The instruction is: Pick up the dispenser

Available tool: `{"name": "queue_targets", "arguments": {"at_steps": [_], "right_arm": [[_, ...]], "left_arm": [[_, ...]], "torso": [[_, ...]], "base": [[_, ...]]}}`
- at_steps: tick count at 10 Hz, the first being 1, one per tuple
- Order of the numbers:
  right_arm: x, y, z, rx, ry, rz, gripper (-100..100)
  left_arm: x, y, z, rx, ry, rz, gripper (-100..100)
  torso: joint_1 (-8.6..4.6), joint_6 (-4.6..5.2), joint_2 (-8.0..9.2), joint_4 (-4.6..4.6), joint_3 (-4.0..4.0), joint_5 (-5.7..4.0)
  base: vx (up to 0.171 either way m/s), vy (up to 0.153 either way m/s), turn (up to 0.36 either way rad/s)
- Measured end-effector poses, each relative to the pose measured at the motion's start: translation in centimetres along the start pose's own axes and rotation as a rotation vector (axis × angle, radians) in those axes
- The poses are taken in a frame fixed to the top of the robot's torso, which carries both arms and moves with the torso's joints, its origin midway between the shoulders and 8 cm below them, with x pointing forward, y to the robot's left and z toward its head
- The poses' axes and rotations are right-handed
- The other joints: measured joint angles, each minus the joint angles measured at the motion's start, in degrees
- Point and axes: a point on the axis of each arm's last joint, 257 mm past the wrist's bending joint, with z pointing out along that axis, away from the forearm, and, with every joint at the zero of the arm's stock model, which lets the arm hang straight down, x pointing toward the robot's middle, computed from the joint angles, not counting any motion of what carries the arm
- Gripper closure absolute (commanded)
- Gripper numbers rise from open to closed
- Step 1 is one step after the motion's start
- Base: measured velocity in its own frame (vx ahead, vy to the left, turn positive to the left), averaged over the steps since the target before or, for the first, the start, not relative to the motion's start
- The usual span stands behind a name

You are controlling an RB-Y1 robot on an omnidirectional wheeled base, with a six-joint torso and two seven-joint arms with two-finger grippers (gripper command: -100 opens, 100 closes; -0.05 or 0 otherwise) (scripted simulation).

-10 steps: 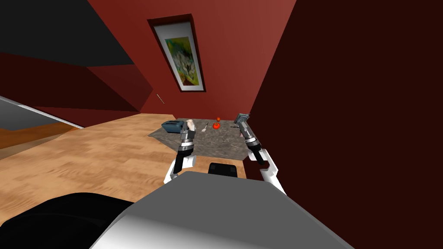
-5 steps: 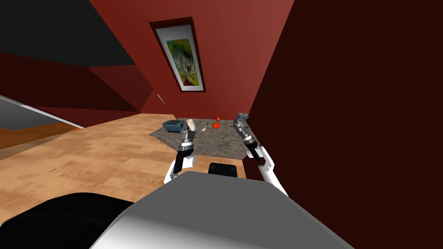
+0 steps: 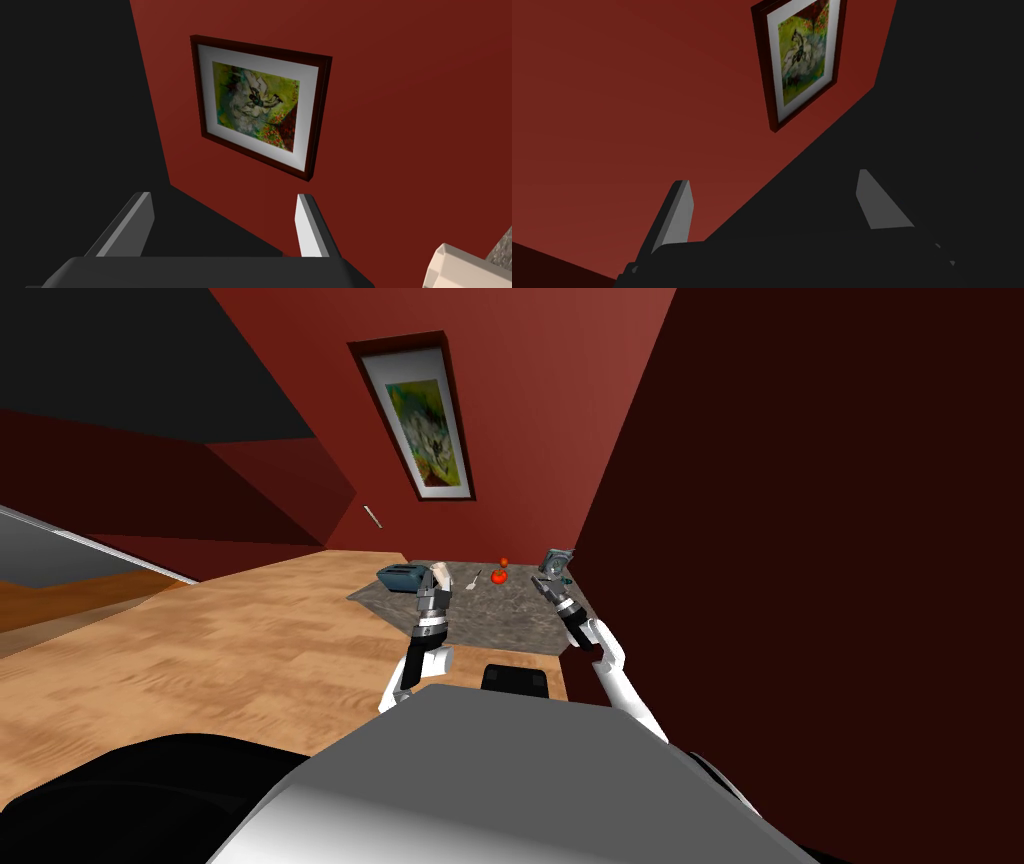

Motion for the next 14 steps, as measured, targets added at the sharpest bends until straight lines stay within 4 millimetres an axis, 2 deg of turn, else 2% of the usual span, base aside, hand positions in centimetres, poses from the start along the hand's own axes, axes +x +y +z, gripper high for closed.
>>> {"name": "queue_targets", "arguments": {"at_steps": [7,14], "right_arm": [[4.3,-0.9,1.7,-0.027,0.131,-0.247,-100],[8.9,-3.8,3.1,-0.057,0.283,-0.572,-100]], "left_arm": [[0.0,0.0,0.0,0.0,0.0,0.0,0],[0.0,0.0,0.0,0.0,0.0,0.0,0]], "torso": [[0.03,0.0,-0.04,-0.01,-0.03,0.01],[0.01,0.01,-0.01,0.0,0.0,0.0]], "base": [[-0.027,-0.015,0.001],[-0.032,-0.017,0.001]]}}
